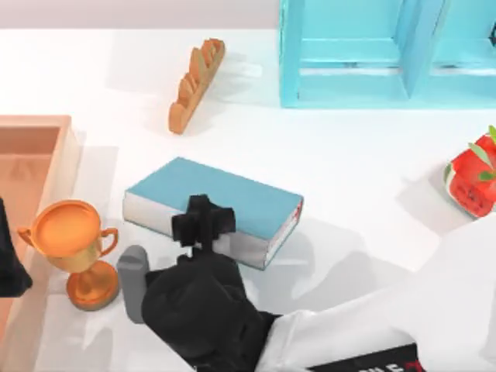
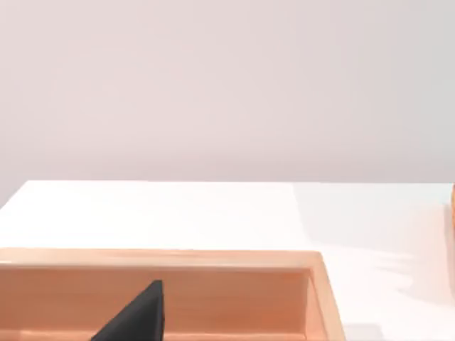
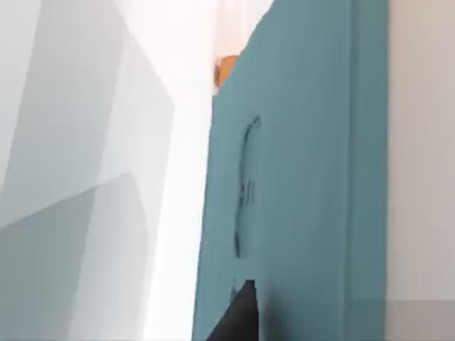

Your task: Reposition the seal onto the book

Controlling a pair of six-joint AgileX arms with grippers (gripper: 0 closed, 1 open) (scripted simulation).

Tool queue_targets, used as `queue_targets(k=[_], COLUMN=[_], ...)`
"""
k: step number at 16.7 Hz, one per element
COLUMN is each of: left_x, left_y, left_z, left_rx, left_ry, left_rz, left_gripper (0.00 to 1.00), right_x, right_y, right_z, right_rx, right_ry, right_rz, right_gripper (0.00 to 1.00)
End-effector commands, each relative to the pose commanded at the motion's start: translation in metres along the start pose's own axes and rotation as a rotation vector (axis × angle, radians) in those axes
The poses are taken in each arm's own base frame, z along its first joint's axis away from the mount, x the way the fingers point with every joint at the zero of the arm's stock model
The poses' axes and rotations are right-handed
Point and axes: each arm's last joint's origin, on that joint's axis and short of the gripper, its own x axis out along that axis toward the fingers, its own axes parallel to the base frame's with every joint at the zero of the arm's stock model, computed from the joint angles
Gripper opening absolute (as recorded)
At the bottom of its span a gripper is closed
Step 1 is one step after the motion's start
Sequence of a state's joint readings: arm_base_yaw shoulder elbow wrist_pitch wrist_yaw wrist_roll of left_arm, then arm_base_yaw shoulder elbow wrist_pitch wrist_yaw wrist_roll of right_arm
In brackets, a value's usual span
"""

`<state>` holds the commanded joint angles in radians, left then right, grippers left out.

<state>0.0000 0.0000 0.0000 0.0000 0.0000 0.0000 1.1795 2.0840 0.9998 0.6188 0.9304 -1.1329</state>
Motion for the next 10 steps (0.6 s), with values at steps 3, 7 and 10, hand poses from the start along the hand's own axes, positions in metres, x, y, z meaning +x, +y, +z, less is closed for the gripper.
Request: queue_targets(k=[3, 7, 10], left_x=[0.0000, 0.0000, 0.0000], left_y=[0.0000, 0.0000, 0.0000], left_z=[0.0000, 0.0000, 0.0000], left_rx=[0.000, 0.000, 0.000], left_ry=[0.000, 0.000, 0.000], left_rz=[0.000, 0.000, 0.000], left_gripper=[1.00, 1.00, 1.00], right_x=[0.0000, 0.0000, 0.0000], right_y=[0.0000, 0.0000, 0.0000], right_z=[0.0000, 0.0000, 0.0000], right_rx=[0.000, 0.000, 0.000], right_ry=[0.000, 0.000, 0.000], right_rz=[0.000, 0.000, 0.000], right_gripper=[0.90, 1.00, 1.00])
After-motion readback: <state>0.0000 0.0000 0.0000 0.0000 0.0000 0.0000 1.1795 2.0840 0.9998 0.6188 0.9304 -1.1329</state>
